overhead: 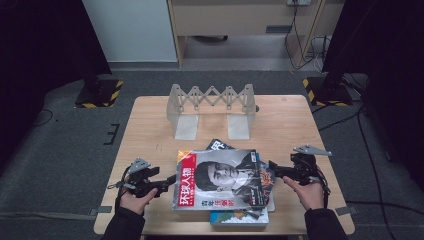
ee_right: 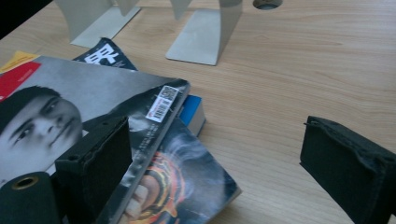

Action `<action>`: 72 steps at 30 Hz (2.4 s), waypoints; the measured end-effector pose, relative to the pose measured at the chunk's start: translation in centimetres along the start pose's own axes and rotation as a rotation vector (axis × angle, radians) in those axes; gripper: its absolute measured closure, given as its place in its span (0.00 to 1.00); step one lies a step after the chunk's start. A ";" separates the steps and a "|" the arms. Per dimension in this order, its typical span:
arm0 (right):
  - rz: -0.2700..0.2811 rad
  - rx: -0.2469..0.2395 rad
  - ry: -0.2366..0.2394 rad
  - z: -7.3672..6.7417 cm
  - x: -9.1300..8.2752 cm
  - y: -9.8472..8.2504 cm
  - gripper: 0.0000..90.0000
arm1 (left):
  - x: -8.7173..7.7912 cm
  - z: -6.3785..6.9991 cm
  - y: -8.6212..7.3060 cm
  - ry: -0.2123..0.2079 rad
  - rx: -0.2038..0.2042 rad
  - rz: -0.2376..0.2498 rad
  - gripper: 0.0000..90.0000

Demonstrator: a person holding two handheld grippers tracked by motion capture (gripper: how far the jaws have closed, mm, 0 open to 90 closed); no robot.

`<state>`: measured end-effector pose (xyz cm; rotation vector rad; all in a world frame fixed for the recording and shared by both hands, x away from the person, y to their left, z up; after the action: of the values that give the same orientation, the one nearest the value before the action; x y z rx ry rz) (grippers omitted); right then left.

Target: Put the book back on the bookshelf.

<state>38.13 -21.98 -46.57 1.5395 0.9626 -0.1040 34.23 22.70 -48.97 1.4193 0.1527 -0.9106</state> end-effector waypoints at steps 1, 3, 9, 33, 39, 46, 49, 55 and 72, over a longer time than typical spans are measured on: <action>0.000 0.000 0.000 0.0 0.0 0.0 0.10 | 0.0 0.0 0.0 0.000 0.000 0.000 0.20; 0.000 -0.005 0.013 -0.5 0.1 0.0 0.10 | 0.0 0.3 -0.1 -0.005 0.010 -0.004 0.20; -0.011 -0.028 0.038 -1.6 0.5 -0.3 0.10 | -0.1 0.7 -0.7 -0.011 0.009 -0.022 0.21; -0.097 -0.094 0.122 -5.0 3.0 -2.5 0.13 | 0.8 3.2 -3.0 -0.087 0.026 -0.171 0.24; -0.119 -0.114 0.142 -5.6 3.7 -3.0 0.16 | 1.2 3.4 -3.3 -0.121 0.008 -0.191 0.21; -0.128 -0.134 0.149 -5.7 4.2 -3.3 0.21 | 2.0 3.8 -3.5 -0.165 0.000 -0.212 0.19; -0.123 -0.137 0.149 -5.7 4.3 -3.3 0.22 | 2.4 3.8 -3.6 -0.190 -0.027 -0.224 0.17; -0.119 -0.152 0.142 -5.8 4.4 -3.4 0.23 | 2.9 4.1 -3.6 -0.267 -0.070 -0.244 0.19; -0.122 -0.177 0.137 -5.9 4.4 -3.6 0.22 | 0.7 4.0 -1.4 -0.353 -0.136 -0.060 0.43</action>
<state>36.13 -15.11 -50.48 1.3387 1.1433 0.0006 32.15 18.95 -49.69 1.1141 -0.0087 -1.1634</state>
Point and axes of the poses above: each handheld gripper's, and its own axes: x roughly forward along the jaws, y roughly out of its top, z roughly to its right, the point moved 3 cm from there along x, roughly forward along the jaws, and after that the axes turned 6 degrees about y, right-handed, at the moved point
